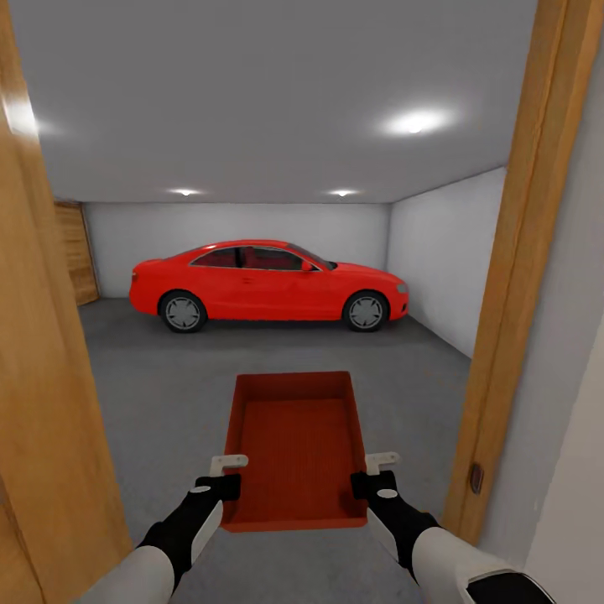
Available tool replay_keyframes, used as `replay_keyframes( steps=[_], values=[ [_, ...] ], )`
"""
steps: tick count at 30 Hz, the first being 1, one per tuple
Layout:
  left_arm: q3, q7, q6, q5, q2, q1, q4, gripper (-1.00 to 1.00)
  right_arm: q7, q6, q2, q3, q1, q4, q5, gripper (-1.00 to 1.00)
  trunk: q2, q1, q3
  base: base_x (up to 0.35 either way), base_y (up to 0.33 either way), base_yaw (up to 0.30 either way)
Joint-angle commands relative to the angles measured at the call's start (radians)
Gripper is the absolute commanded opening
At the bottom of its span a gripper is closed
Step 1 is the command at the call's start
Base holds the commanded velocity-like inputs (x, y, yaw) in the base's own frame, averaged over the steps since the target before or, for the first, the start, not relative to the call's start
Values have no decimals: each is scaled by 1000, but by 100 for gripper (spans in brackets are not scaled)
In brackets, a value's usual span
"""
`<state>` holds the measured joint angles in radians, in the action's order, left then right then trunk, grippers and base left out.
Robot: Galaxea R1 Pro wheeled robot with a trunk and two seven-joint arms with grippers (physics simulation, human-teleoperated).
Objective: Move the two storage containers from the living room to the garage. In the garage, place one container on the floor and stack the other container on top of it (either order is fine).
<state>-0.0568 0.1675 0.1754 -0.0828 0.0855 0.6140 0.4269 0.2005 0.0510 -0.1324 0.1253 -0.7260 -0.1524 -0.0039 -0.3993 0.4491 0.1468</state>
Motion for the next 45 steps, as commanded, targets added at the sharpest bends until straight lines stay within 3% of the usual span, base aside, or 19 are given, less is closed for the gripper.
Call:
replay_keyframes(
  steps=[1,9,20,45],
  values=[
    [42,18,8,0,-6,0,0,-100,25,21,5,-35,-1,-3,15,-100,-1,1,0,318,112,0],
    [42,20,7,0,-6,0,1,-100,25,21,5,-35,-1,-3,15,-100,-1,1,0,282,105,0],
    [41,24,9,0,-3,0,1,-100,25,21,5,-35,-1,-3,15,-100,-1,1,0,67,5,0],
    [43,24,9,-2,-6,0,-1,-100,25,19,4,-35,-1,-3,15,-100,-1,1,0,316,0,0]
  ],
)
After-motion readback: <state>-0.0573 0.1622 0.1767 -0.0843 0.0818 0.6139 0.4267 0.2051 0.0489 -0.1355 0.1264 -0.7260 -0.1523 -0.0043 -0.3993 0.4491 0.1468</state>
